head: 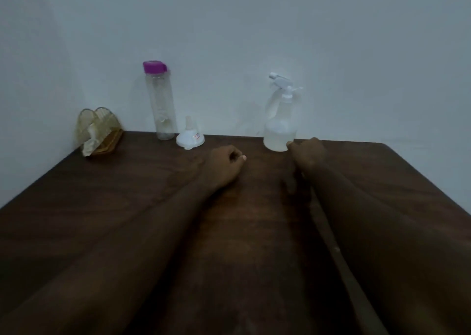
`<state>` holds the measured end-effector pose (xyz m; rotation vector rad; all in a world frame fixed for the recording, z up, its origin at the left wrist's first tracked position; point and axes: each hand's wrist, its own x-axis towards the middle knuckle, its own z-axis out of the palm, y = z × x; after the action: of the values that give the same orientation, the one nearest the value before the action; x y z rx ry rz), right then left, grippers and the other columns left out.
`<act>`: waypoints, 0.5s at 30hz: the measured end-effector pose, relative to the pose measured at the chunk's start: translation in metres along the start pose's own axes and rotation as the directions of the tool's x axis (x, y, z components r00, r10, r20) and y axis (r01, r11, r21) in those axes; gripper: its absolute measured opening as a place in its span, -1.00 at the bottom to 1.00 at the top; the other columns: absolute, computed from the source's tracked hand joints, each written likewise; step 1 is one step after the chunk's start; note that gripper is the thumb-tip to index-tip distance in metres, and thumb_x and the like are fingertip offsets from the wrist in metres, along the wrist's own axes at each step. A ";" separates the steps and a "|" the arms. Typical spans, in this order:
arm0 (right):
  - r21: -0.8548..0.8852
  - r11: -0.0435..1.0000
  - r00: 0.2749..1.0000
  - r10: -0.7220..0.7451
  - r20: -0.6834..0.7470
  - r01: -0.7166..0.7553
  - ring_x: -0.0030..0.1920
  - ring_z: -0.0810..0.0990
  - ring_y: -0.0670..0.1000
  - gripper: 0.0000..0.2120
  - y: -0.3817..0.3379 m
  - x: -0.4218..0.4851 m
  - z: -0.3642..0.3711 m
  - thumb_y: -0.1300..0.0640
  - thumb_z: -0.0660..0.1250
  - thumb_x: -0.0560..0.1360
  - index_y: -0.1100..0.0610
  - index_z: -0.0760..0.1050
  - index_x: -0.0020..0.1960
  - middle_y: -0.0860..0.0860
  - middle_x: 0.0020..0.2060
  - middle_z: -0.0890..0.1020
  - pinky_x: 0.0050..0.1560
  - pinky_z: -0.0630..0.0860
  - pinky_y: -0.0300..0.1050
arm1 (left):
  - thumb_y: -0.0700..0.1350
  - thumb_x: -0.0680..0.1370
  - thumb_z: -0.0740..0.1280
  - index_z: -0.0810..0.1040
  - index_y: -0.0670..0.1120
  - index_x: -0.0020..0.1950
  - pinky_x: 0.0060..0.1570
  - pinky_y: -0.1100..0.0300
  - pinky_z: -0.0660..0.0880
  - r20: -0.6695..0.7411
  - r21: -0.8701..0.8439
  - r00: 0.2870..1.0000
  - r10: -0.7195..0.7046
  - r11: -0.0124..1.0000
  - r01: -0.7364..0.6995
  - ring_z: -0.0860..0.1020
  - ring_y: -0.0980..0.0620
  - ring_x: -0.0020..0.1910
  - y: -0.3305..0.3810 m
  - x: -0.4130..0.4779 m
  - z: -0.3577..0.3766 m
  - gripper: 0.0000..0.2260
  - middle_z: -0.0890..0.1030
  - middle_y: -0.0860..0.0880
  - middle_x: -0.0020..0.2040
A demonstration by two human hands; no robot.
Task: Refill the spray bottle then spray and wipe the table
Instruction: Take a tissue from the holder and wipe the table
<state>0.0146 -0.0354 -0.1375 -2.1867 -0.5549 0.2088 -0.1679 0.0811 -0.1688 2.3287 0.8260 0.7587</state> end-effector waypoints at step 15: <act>-0.038 0.712 0.651 -0.617 0.442 0.701 -0.16 0.59 -0.02 -0.81 -0.131 -0.190 0.150 0.06 0.32 0.54 0.05 0.51 -0.24 -0.01 -0.21 0.64 -0.12 0.48 -0.14 | -0.02 0.58 0.32 0.56 0.00 -0.16 -0.37 0.48 0.35 -0.426 -0.055 0.879 -0.214 0.976 0.211 0.49 0.27 -0.31 -0.108 -0.105 -0.140 -0.86 0.53 0.15 -0.30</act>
<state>-0.2457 0.0538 -0.1376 -1.9725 -1.6486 0.2019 -0.3695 0.1226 -0.1765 2.0406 1.2432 1.1958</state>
